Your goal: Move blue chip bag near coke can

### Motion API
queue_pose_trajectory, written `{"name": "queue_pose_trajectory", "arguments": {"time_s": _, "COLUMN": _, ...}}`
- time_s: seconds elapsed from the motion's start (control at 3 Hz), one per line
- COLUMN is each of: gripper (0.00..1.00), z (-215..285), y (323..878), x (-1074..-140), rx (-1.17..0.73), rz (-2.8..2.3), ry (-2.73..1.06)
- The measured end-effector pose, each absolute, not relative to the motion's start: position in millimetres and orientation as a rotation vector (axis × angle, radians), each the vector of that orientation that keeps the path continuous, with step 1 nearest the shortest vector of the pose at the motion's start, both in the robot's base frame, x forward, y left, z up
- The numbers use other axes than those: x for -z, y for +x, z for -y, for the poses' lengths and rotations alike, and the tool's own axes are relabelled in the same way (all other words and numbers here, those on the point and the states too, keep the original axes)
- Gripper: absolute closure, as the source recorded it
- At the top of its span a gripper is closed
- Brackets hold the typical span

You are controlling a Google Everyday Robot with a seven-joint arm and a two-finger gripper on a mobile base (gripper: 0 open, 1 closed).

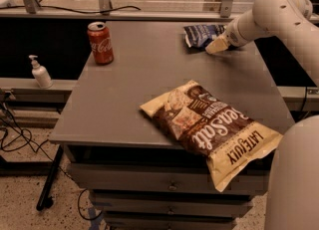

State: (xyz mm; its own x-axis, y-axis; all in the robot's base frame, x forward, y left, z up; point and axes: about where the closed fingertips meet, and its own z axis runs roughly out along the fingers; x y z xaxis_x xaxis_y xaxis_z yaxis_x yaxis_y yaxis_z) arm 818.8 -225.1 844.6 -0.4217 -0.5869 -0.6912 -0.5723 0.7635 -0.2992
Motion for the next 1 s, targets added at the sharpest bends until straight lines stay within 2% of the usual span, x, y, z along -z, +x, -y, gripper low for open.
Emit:
{"name": "queue_pose_trajectory", "arguments": {"time_s": 0.67, "gripper": 0.88, "z": 217, "y": 821, "x": -849, "rx": 0.011, "rz": -2.12, "ry": -0.874}}
{"name": "queue_pose_trajectory", "arguments": {"time_s": 1.0, "gripper": 1.0, "z": 193, "y": 811, "x": -871, "rx": -0.032, "rz": -2.067, "ry": -0.928}}
